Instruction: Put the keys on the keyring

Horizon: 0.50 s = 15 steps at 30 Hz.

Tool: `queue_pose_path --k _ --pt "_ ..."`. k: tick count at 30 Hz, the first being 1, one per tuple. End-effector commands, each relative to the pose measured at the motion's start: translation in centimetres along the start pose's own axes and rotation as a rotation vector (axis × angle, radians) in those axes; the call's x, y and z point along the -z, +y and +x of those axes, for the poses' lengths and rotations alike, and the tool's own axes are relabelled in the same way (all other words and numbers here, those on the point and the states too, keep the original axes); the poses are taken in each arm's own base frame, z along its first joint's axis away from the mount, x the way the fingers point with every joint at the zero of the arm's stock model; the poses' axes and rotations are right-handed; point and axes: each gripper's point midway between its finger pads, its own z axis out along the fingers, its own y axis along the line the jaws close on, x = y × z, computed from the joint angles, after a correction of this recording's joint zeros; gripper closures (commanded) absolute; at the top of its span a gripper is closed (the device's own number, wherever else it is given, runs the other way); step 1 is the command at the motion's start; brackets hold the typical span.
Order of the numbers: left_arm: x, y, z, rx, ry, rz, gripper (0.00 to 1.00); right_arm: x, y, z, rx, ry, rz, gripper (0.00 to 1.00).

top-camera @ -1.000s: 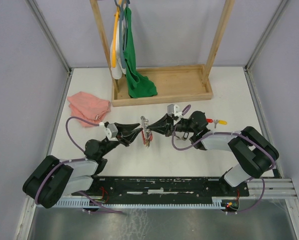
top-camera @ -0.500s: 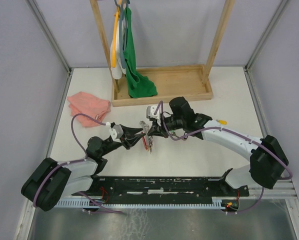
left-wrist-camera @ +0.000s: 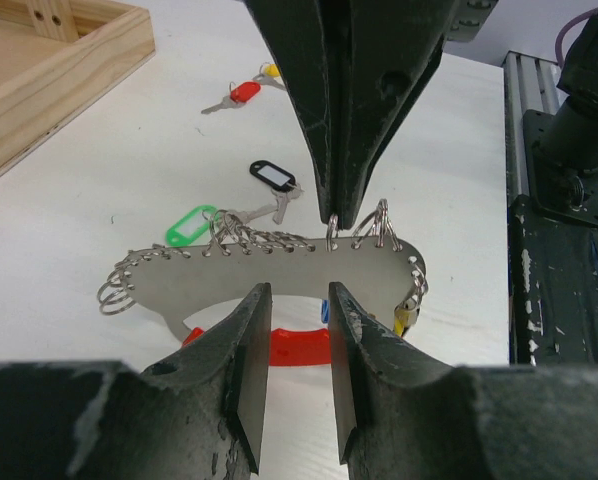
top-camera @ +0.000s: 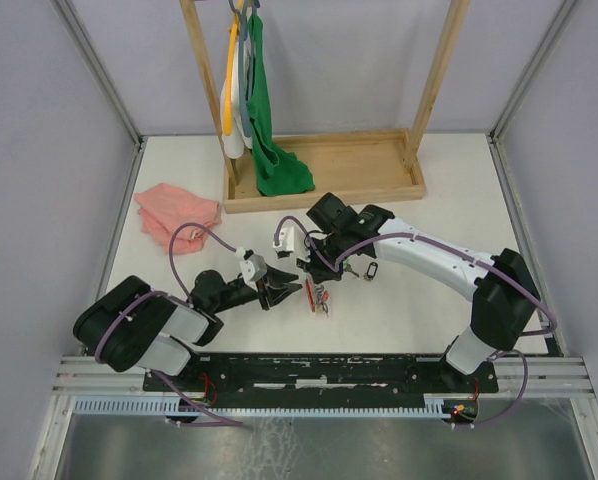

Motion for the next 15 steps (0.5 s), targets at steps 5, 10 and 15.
queue_pose_path --k 5,10,15 --pt "-1.8 -0.7 -3.4 -0.150 -0.116 0.073 0.64 1.1 0.4 -0.7 0.065 0.059 -0.001 0.99" --pt "-2.0 -1.1 -3.1 -0.152 -0.109 0.099 0.65 1.3 0.5 -1.7 0.067 0.018 -0.005 0.99" --pt "-1.9 -1.5 -3.2 -0.162 -0.116 0.115 0.65 1.5 1.0 -2.6 0.065 -0.015 -0.029 0.99"
